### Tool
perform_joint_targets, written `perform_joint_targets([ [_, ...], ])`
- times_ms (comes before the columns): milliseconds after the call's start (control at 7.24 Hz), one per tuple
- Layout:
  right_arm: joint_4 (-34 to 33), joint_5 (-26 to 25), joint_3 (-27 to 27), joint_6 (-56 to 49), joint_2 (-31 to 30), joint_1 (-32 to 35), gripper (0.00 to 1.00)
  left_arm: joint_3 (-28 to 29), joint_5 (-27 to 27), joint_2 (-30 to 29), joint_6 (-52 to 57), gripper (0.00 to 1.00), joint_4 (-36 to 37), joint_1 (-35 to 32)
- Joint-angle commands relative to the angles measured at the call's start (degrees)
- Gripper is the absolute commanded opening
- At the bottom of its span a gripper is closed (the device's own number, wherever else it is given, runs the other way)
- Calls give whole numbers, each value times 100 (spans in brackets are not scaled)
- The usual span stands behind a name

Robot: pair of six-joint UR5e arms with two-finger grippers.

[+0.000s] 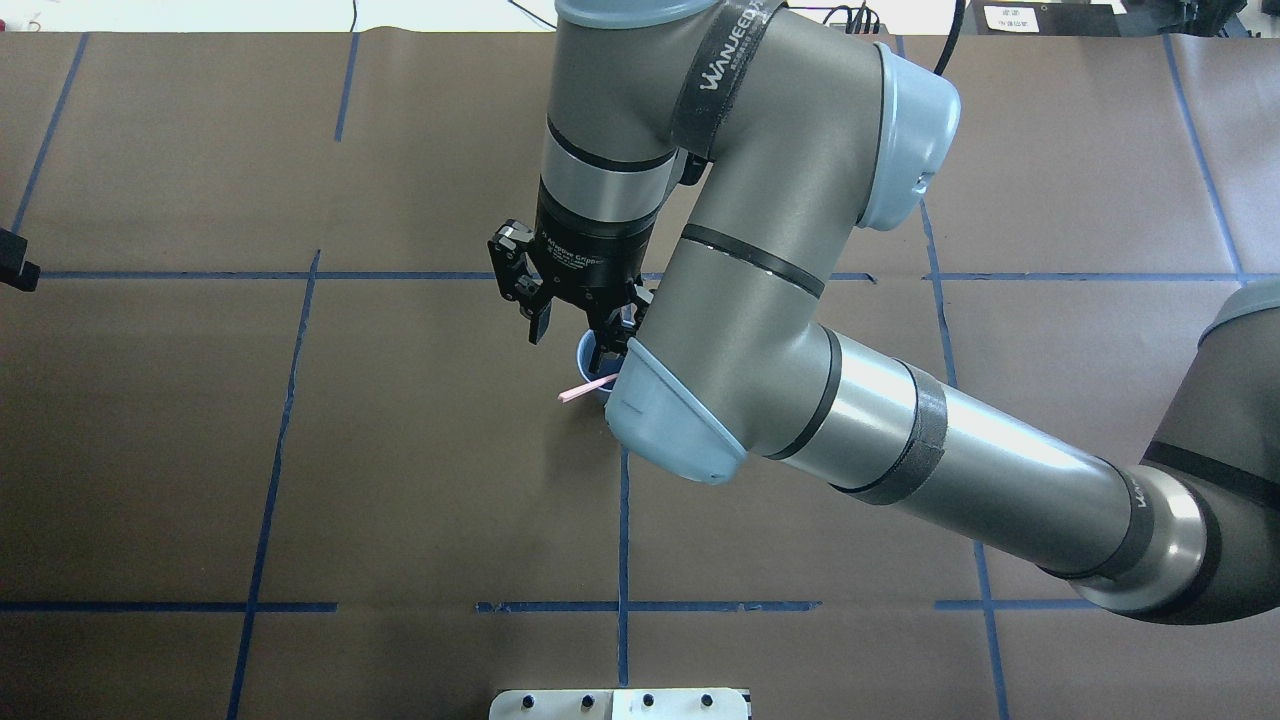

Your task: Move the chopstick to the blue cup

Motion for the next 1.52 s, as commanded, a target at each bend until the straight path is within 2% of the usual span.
perform_joint_targets([
  [0, 241, -212, 945, -44, -716, 219, 100, 22, -2, 35, 15, 100, -7, -9],
  [138, 696, -353, 1780, -167, -1654, 561, 100, 22, -28, 262, 268, 100, 2, -104],
  [276, 1083, -363, 1910, -385, -2072, 999, 100, 136, -203, 429, 749, 100, -7, -314],
  [414, 1122, -389, 1868, -910, -2442, 1291, 100, 467, -465, 449, 1276, 100, -24, -656],
  [967, 1122, -188, 1736, -5640, -4480, 2960, 100, 2111, -670, 519, 3913, 100, -68, -2080],
  [1105, 1122, -179, 1692, -6853, -4972, 3303, 100, 2349, -670, 563, 3970, 100, -77, -2144],
  [1243, 1122, 21, 1605, -7509, -5368, 3681, 100, 2543, -679, 615, 3970, 100, -103, -2231],
  [1381, 1131, 459, 1578, -7568, -5337, 4145, 100, 2641, -679, 624, 3970, 100, -173, -2232],
])
